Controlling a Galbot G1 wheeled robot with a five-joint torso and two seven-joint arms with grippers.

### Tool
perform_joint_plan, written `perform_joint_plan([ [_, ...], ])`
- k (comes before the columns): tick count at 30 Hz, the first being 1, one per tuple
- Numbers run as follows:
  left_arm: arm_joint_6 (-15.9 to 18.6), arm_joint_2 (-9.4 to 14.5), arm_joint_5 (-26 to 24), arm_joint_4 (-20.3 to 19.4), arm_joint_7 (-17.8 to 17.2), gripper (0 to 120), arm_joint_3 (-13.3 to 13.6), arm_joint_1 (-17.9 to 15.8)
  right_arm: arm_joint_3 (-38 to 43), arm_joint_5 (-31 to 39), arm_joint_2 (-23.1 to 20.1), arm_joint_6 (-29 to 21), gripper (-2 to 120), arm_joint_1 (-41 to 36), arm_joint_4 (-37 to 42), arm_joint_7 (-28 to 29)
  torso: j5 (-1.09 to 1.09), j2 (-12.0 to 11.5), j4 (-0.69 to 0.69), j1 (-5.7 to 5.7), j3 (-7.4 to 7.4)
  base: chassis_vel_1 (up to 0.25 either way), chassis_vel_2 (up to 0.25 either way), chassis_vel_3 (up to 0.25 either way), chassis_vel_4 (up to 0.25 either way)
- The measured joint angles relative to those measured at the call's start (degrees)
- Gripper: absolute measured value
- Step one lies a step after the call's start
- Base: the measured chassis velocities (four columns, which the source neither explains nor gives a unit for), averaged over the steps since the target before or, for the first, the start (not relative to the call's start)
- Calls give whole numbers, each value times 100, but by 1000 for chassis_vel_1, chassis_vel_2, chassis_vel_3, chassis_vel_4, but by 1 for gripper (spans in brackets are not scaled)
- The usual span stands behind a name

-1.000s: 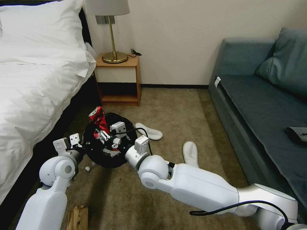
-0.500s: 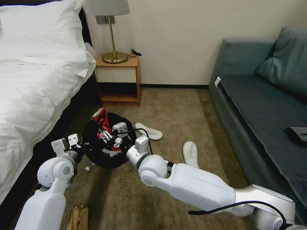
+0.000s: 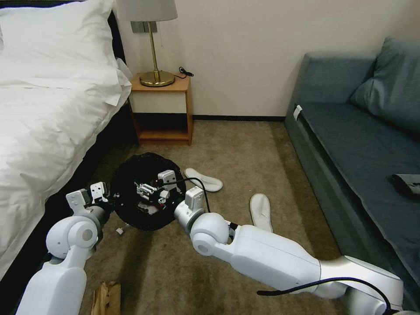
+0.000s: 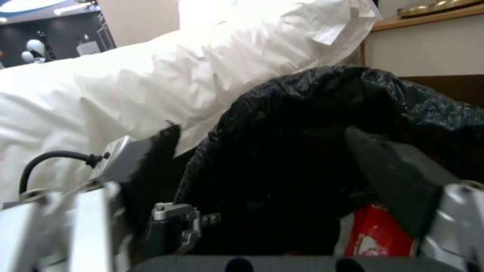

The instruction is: Pick up the trash bin, then pick up the garbage on the floor and place it into the trash bin.

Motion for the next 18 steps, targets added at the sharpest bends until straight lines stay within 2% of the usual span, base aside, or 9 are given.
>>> perform_joint_plan([
  [4, 0, 1, -2, -8, -3, 0, -15, 21, -23, 13, -8, 3, 98, 44, 0, -2, 0, 0, 0, 0, 0, 0, 0, 0, 0],
  [13, 0, 17, 30, 46, -25, 0, 3, 20, -77, 86, -51, 9, 100, 327, 81, 3, 0, 0, 0, 0, 0, 0, 0, 0, 0],
  [18, 0, 6, 155, 179, -25, 0, 86, 15, -221, 327, -116, -26, 100, 989, 282, 174, 0, 0, 0, 0, 0, 0, 0, 0, 0],
])
